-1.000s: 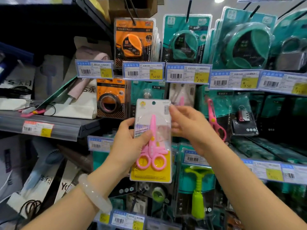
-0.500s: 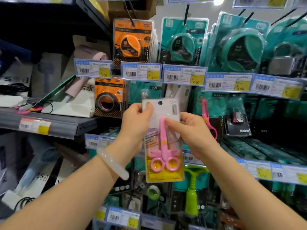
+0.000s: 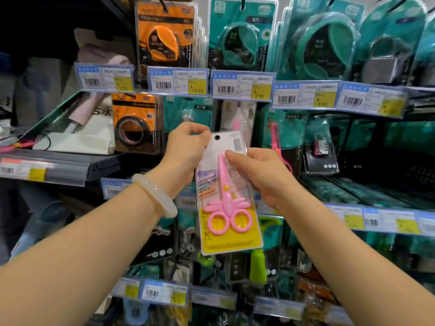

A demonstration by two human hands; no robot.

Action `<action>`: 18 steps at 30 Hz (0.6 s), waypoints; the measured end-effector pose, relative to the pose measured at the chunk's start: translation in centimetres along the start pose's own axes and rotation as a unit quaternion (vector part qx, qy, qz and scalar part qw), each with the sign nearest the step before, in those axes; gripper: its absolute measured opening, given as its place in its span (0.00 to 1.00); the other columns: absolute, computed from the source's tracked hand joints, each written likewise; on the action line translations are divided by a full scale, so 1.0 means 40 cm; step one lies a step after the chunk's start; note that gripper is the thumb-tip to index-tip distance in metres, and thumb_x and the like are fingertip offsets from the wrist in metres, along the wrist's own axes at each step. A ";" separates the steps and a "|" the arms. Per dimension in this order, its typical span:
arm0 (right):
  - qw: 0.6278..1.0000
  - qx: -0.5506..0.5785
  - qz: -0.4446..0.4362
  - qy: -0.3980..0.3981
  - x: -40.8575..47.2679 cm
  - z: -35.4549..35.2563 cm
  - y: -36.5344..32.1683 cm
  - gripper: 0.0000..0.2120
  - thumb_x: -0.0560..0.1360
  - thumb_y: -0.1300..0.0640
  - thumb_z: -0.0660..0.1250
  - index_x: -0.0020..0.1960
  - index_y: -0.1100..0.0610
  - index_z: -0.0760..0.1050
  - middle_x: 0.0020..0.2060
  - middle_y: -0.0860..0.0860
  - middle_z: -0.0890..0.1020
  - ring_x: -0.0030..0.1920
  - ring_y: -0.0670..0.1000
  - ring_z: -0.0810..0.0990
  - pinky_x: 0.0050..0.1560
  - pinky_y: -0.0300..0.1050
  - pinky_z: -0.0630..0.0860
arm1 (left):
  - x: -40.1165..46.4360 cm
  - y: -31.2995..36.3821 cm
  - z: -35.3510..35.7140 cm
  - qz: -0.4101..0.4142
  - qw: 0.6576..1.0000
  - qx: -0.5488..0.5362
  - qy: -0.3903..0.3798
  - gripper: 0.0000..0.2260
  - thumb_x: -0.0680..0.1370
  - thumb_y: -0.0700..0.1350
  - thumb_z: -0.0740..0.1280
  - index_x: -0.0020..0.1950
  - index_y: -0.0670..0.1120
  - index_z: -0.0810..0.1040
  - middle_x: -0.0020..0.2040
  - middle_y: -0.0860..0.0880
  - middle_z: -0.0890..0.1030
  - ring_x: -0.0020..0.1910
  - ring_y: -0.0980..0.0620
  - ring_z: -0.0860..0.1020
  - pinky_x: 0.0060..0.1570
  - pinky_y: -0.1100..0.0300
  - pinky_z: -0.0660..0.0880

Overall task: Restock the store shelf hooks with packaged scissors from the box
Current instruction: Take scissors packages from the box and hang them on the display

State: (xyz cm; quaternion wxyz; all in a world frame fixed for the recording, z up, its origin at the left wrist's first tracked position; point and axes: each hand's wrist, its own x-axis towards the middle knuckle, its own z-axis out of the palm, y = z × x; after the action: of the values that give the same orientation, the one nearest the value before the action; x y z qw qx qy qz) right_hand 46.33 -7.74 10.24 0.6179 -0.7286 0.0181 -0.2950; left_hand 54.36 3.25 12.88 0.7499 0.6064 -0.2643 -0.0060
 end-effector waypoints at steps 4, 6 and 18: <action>1.000 0.015 -0.006 0.005 0.017 -0.009 -0.003 0.04 0.75 0.60 0.67 0.42 0.57 0.79 0.32 0.52 0.84 0.32 0.50 0.82 0.39 0.47 0.80 | 0.016 0.003 0.013 -0.020 1.000 -0.011 0.006 0.06 0.78 0.38 0.63 0.42 0.46 0.74 0.45 0.43 0.79 0.40 0.46 0.78 0.39 0.55 0.76; 0.999 0.027 -0.018 0.021 0.031 -0.013 -0.009 0.03 0.75 0.61 0.66 0.43 0.57 0.78 0.33 0.51 0.84 0.32 0.49 0.83 0.37 0.45 0.81 | 0.022 0.008 0.024 -0.005 0.999 -0.040 0.018 0.02 0.77 0.41 0.65 0.49 0.45 0.73 0.52 0.42 0.79 0.46 0.45 0.79 0.46 0.51 0.78; 0.986 0.059 -0.128 0.092 0.092 -0.022 -0.044 0.01 0.76 0.60 0.65 0.47 0.56 0.75 0.42 0.53 0.83 0.40 0.51 0.83 0.44 0.50 0.81 | 0.023 -0.044 0.033 0.061 0.996 -0.041 0.043 0.07 0.77 0.40 0.67 0.39 0.45 0.78 0.34 0.48 0.78 0.33 0.53 0.75 0.31 0.63 0.75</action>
State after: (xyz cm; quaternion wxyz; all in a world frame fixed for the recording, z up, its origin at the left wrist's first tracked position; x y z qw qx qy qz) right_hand 48.39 -9.57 13.39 0.6127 -0.6570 -0.0360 -0.4378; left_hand 55.19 1.29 11.78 0.7838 0.5576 -0.2680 0.0545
